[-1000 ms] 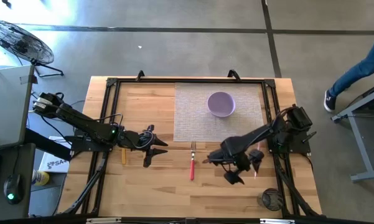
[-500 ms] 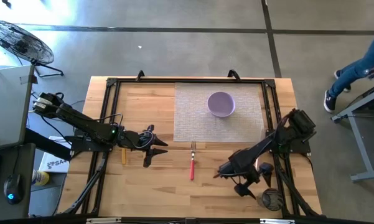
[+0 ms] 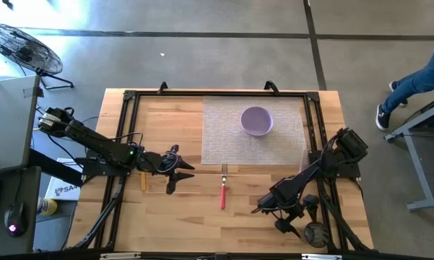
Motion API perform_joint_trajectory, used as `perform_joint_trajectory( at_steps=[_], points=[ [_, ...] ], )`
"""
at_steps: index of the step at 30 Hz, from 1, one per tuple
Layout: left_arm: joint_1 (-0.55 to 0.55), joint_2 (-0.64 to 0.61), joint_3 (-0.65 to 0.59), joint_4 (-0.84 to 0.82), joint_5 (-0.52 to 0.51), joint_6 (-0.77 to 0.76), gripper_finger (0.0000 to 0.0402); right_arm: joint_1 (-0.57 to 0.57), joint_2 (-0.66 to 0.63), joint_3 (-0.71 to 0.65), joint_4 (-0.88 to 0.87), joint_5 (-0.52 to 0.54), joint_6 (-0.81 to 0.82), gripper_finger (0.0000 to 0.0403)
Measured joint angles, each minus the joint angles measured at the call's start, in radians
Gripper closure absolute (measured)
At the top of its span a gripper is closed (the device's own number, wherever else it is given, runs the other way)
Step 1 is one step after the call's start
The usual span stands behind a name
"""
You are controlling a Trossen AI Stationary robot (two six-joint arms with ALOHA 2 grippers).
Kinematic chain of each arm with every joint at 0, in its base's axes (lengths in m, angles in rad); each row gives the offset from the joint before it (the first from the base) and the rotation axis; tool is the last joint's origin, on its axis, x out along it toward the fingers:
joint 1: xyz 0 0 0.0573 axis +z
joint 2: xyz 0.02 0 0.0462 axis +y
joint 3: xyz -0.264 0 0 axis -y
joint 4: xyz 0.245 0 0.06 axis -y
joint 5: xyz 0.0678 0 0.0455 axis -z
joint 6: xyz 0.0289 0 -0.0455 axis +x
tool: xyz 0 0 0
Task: Pick & Place Utensil
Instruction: Put the blue cup on the mat to the top right of the purple bowl
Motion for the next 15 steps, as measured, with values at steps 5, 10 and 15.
perform_joint_trajectory(
  at_steps=[5, 10, 15],
  points=[
    [0.000, 0.000, 0.000, -0.010, -0.002, 0.000, 0.0273, 0.022, 0.000, 0.000, 0.027, 0.008, -0.006, 0.0005],
    [0.000, 0.001, 0.000, -0.029, -0.001, 0.000, 0.0273, 0.054, 0.000, 0.000, 0.039, 0.011, -0.010, 0.0008],
    [0.000, 0.000, 0.000, -0.029, -0.001, 0.000, 0.0273, 0.074, 0.000, 0.000, 0.039, 0.011, -0.011, 0.0011]
  ],
)
